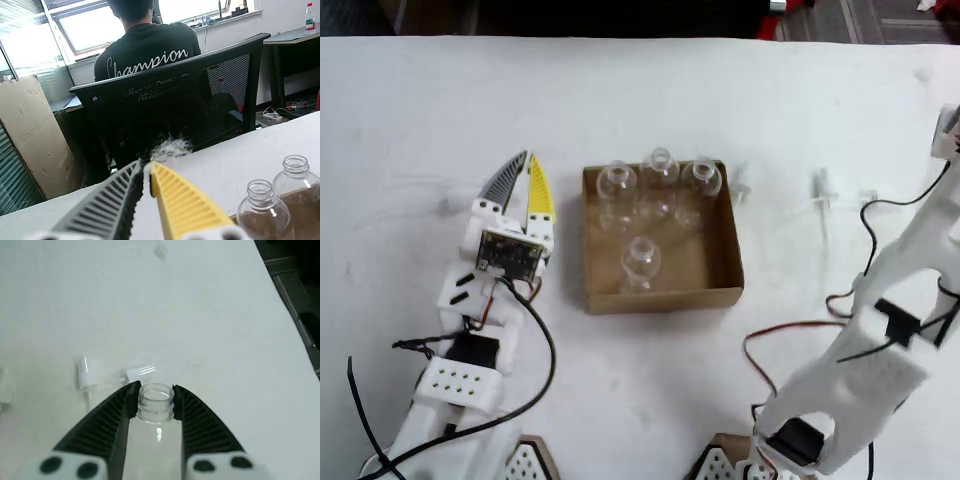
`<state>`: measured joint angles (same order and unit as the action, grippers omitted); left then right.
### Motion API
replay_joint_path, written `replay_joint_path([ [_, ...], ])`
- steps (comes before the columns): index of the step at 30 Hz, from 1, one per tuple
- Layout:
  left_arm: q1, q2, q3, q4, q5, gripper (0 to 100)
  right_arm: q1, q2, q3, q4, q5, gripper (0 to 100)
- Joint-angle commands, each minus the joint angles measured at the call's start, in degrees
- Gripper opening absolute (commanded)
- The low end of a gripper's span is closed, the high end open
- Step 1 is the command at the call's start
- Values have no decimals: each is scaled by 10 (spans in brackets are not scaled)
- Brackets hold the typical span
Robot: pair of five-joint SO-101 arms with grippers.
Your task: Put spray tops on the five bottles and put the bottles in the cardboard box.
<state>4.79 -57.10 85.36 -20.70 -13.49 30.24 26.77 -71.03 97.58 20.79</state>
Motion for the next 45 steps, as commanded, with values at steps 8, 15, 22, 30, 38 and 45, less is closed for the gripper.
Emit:
replay_joint_path([
  [8, 7, -9, -6, -11, -5, 32, -135, -382, 360, 12, -50, 18],
  [15, 7, -11, -6, -11, -5, 32, -182, -582, 618, -116, -52, 18],
  [22, 7, -12, -6, -11, -5, 32, -189, -771, 949, -378, -107, 18],
  [30, 7, -12, -6, -11, -5, 32, -312, -855, 1060, -472, -105, 18],
  [38, 7, -12, -6, -11, -5, 32, -398, -859, 1169, -606, -104, 18],
  [45, 7, -11, -6, -11, -5, 32, -411, -860, 1281, -765, -103, 18],
])
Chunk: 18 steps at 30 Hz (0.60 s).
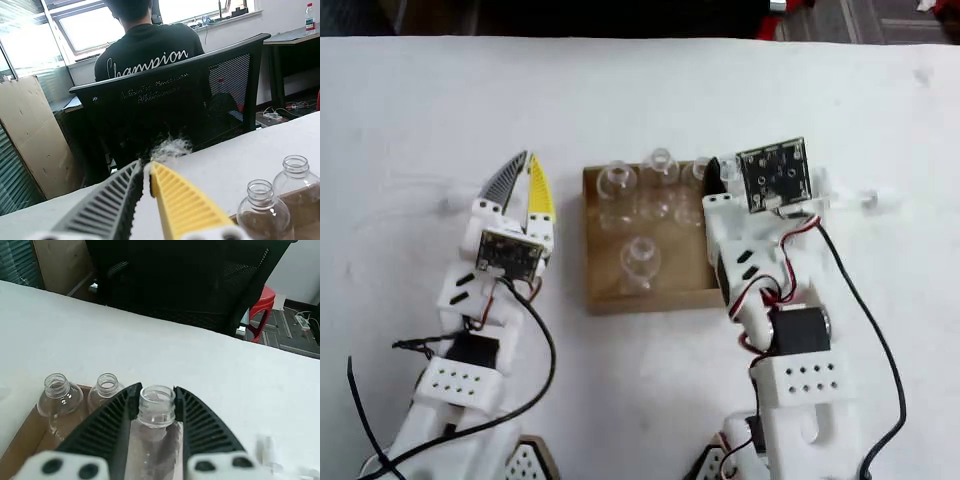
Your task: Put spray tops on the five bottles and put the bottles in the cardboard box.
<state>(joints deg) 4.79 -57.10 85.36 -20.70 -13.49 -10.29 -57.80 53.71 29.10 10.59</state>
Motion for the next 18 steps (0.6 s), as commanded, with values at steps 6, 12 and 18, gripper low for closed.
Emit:
replay_joint_path([
  [6, 7, -11, -6, -11, -5, 32, 7, -15, 83, -140, -2, 18],
  [12, 6, -9, -6, -11, -5, 32, 36, -15, 85, -140, -5, 18],
  [18, 6, -9, -6, -11, -5, 32, 32, -58, 85, -78, -60, 18],
])
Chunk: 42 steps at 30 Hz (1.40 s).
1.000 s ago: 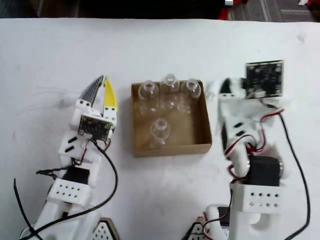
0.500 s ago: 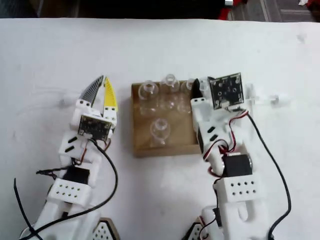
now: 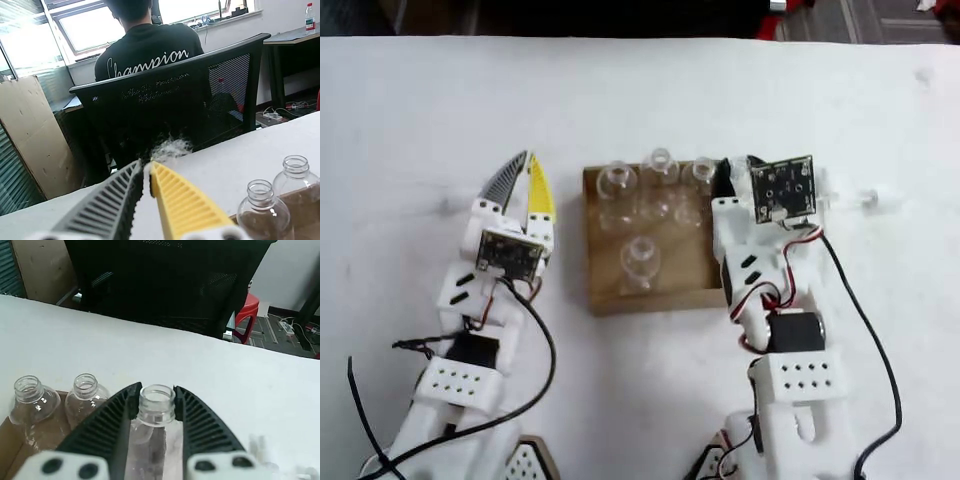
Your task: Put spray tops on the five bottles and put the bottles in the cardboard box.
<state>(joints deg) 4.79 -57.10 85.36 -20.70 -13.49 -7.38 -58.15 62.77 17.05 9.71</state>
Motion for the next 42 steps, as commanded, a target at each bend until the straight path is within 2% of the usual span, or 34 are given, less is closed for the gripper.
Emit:
replay_joint_path([
  [1, 6, -9, -6, -11, -5, 32, 2, -76, -5, 60, -68, 18],
  [3, 6, -9, -6, -11, -5, 32, 3, -122, 0, 79, -91, 18],
  [6, 6, -9, -6, -11, -5, 32, -4, -184, 49, 49, -97, 18],
  [11, 6, -9, -6, -11, -5, 32, -29, -274, 233, -132, -92, 18],
  [15, 6, -9, -6, -11, -5, 32, -42, -330, 344, -227, -34, 18],
  [18, 6, -9, -6, -11, -5, 32, -54, -341, 341, -175, -47, 18],
  [23, 6, -9, -6, -11, -5, 32, -60, -335, 344, -152, -62, 18],
  [31, 7, -9, -6, -11, -5, 32, -58, -335, 344, -7, -56, 18],
  [42, 7, -9, -6, -11, -5, 32, -57, -336, 344, 10, -56, 18],
])
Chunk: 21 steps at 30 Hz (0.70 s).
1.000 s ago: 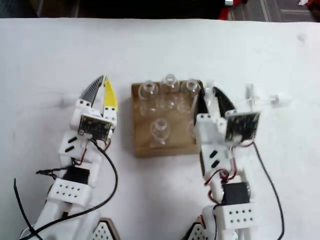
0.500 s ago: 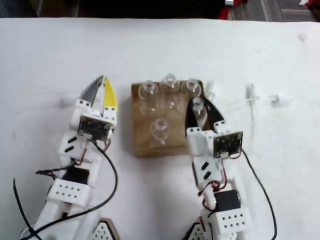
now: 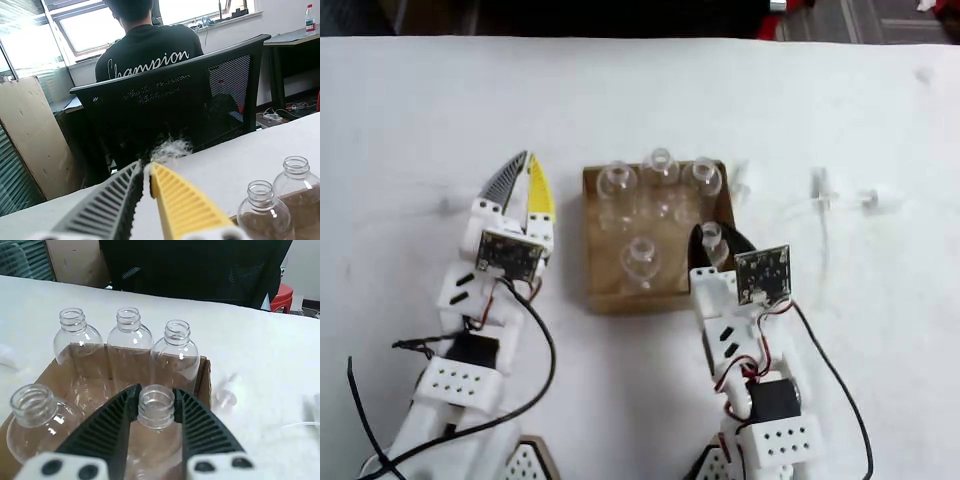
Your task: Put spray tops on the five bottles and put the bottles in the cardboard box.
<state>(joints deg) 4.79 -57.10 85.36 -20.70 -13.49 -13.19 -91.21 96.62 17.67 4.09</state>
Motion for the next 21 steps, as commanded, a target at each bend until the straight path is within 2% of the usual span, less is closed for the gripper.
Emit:
replay_joint_path([
  [1, 7, -9, -6, -11, -5, 32, 1, -7, 5, 11, 0, 18],
  [5, 7, -9, -6, -11, -5, 32, 1, -10, 5, 28, 6, 18],
  [10, 7, -9, -6, -11, -5, 32, -2, -10, 5, 48, 74, 18],
  [21, 7, -9, -6, -11, -5, 32, -3, -10, 5, 51, 79, 19],
])
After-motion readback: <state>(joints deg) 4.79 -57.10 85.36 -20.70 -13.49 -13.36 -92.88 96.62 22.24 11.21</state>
